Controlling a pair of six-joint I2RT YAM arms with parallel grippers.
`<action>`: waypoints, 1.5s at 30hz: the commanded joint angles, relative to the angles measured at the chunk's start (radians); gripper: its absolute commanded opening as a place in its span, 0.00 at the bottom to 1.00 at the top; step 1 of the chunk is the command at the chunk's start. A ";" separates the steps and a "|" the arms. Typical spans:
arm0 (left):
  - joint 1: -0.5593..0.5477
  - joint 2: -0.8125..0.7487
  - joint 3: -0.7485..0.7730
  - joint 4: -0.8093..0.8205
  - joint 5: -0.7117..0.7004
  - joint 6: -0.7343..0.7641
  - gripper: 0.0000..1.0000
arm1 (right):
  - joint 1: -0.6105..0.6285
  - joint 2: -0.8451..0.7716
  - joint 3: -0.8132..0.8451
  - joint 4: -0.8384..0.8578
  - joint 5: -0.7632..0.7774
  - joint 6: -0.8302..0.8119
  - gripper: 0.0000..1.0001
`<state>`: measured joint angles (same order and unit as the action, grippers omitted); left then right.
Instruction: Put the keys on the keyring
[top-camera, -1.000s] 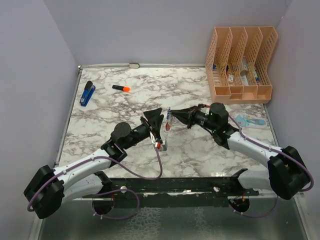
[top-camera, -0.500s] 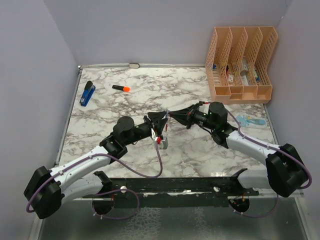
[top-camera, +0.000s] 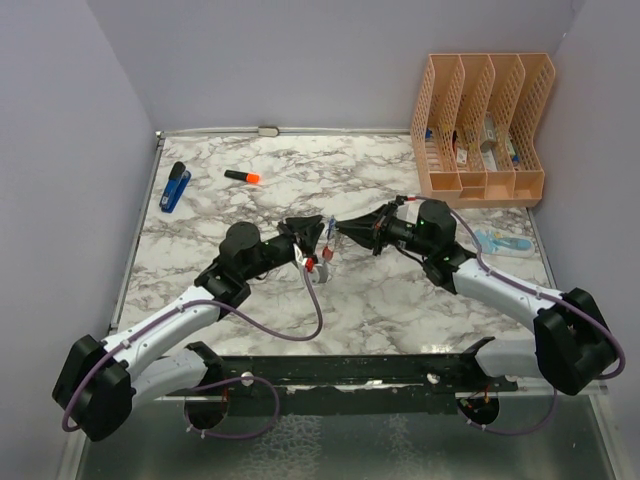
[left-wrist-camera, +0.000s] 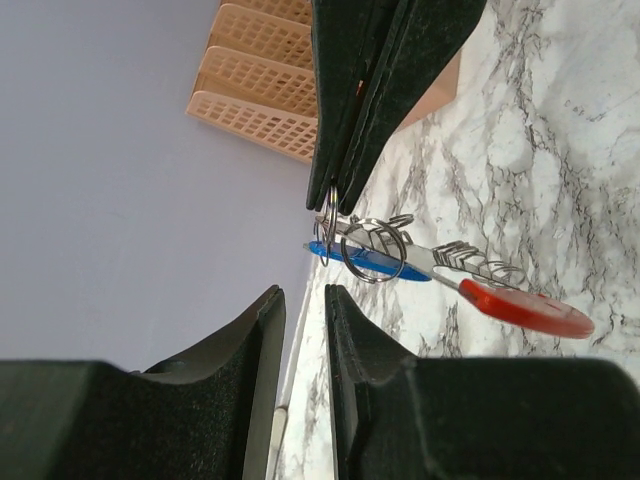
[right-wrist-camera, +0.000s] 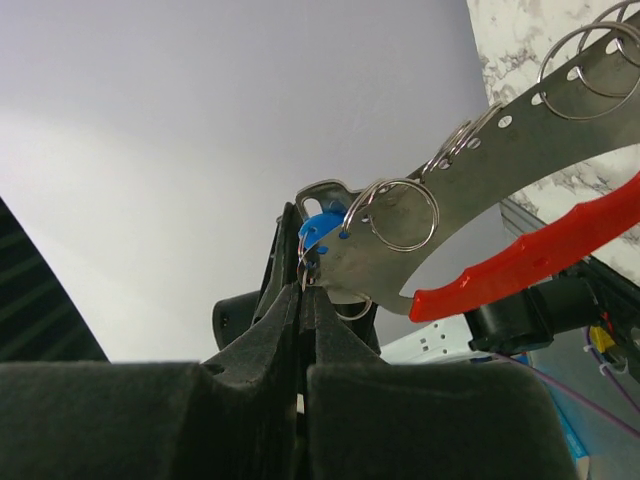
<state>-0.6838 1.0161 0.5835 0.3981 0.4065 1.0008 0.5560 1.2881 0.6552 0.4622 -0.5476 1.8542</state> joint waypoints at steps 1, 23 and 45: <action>0.026 0.010 0.036 0.036 0.085 -0.016 0.26 | -0.002 -0.029 0.038 -0.005 -0.033 -0.032 0.01; 0.041 0.022 0.061 -0.002 0.221 -0.011 0.26 | -0.003 -0.008 0.059 -0.001 -0.058 -0.035 0.01; 0.041 0.027 0.070 0.008 0.255 -0.021 0.20 | -0.003 0.009 0.060 0.001 -0.077 -0.044 0.01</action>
<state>-0.6464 1.0439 0.6281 0.3801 0.6170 0.9916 0.5552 1.2957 0.6838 0.4419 -0.5934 1.8271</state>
